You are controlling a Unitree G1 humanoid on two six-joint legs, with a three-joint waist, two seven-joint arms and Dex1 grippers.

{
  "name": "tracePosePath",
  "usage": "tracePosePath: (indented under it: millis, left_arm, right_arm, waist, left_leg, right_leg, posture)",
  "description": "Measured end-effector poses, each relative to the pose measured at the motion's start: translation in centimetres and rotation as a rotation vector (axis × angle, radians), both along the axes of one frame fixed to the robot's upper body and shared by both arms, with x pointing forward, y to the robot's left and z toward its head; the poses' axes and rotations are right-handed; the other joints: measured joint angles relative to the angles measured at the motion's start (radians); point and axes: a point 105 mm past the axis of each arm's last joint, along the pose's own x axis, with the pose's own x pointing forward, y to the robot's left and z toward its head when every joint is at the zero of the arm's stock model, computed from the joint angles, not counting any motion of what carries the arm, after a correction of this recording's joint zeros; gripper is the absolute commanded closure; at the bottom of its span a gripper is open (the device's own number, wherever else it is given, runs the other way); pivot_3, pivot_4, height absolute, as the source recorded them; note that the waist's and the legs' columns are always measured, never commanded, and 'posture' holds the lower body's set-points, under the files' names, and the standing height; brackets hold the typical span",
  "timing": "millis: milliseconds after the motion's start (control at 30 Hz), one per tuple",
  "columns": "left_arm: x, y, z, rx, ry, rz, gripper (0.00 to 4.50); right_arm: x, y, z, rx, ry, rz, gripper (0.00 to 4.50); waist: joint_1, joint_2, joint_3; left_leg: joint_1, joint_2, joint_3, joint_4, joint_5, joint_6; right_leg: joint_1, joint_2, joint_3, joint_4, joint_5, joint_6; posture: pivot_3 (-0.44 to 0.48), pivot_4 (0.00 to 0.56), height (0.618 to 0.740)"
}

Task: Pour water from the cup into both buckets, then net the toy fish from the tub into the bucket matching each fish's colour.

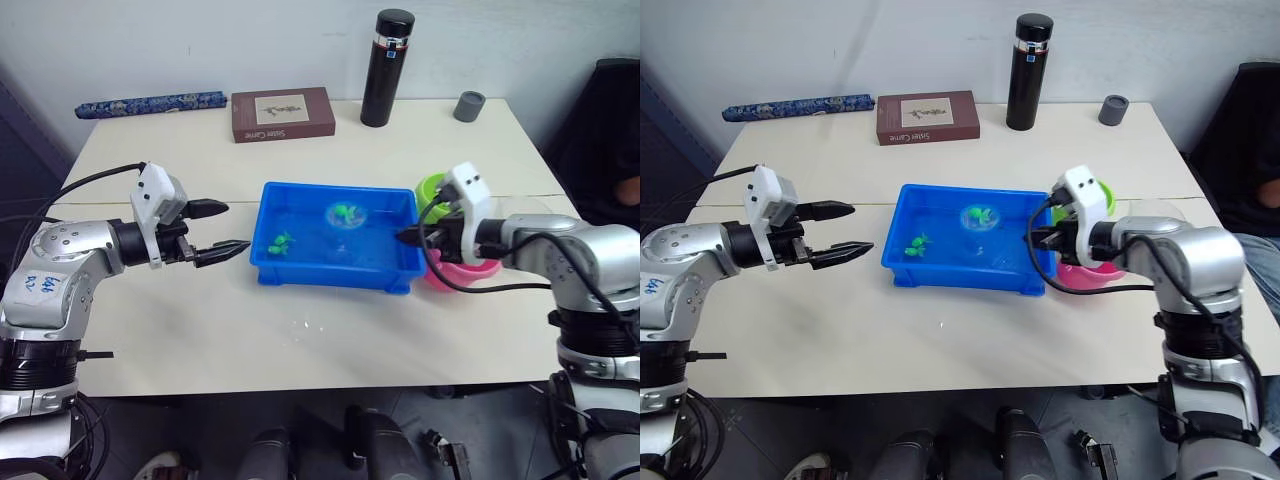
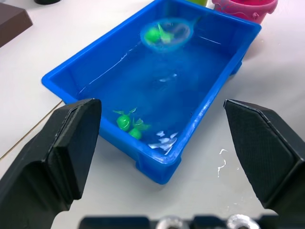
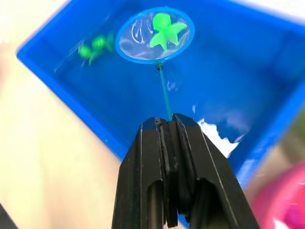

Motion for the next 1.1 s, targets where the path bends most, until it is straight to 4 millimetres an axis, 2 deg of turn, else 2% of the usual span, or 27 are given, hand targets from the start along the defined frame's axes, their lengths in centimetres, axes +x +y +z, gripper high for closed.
tracePosePath:
  millis: [267,400,567,767,967,1033,1100]
  left_arm:
    - [0.4,-1.3,0.5,-0.027,-0.032,-0.079,0.07]
    - [0.6,-1.5,0.4,-0.037,-0.037,-0.091,0.07]
    - [1.0,-1.9,0.1,-0.034,-0.025,-0.105,0.07]
    - [1.4,-2.2,0.4,-0.038,-0.04,-0.118,0.07]
    - [1.5,-2.8,-0.1,-0.035,-0.032,-0.141,0.07]
    - [1.8,-2.9,-0.1,-0.048,-0.029,-0.143,0.07]
    - [1.8,-3.1,-0.2,-0.048,-0.025,-0.155,0.07]
  right_arm:
    - [-0.3,-6.6,2.8,-0.045,-0.134,-0.198,4.5]
    - [-0.3,-9.6,2.9,-0.103,-0.157,-0.295,4.5]
    - [0.0,-11.7,2.6,-0.168,-0.177,-0.364,4.5]
    - [0.5,-12.9,2.3,-0.314,-0.233,-0.404,4.5]
    - [0.3,-14.6,1.0,-0.707,-0.334,-0.382,4.5]
    - [0.6,-13.8,1.3,-0.943,-0.482,-0.305,4.5]
    - [0.7,-12.9,1.1,-1.042,-0.573,-0.245,4.5]
  waist:
    - [0.022,0.0,0.0]
    - [0.023,0.0,0.0]
    - [0.024,0.0,0.0]
    - [0.022,0.0,0.0]
    - [0.026,0.0,0.0]
    - [0.025,0.0,0.0]
    - [0.023,0.0,0.0]
  left_leg:
    - [0.0,0.0,0.001,0.001,0.0,0.0]
    - [0.0,0.0,0.001,0.001,0.0,0.0]
    - [0.0,-0.001,0.002,0.001,0.001,0.001]
    - [0.001,0.0,0.003,0.001,0.001,0.0]
    - [0.0,-0.001,0.003,0.002,0.001,0.0]
    - [0.001,-0.001,0.003,0.002,0.001,0.0]
    - [0.001,-0.001,0.004,0.002,0.001,-0.001]
  right_leg:
    - [0.0,0.0,0.0,0.001,0.0,0.0]
    - [0.0,0.0,0.001,0.001,0.0,0.0]
    - [0.0,0.0,0.001,0.002,0.0,0.0]
    - [0.0,0.001,0.001,0.002,0.0,0.0]
    - [0.0,0.0,0.002,0.002,0.0,0.0]
    - [0.0,0.001,0.002,0.003,0.0,0.0]
    - [0.0,0.001,0.002,0.004,0.0,0.0]
  posture:
    - [0.0,0.15,0.74]
    - [0.0,0.15,0.74]
    - [0.0,0.15,0.74]
    - [0.0,0.15,0.74]
    - [0.0,0.15,0.74]
    - [0.0,0.15,0.74]
    - [0.0,0.15,0.74]
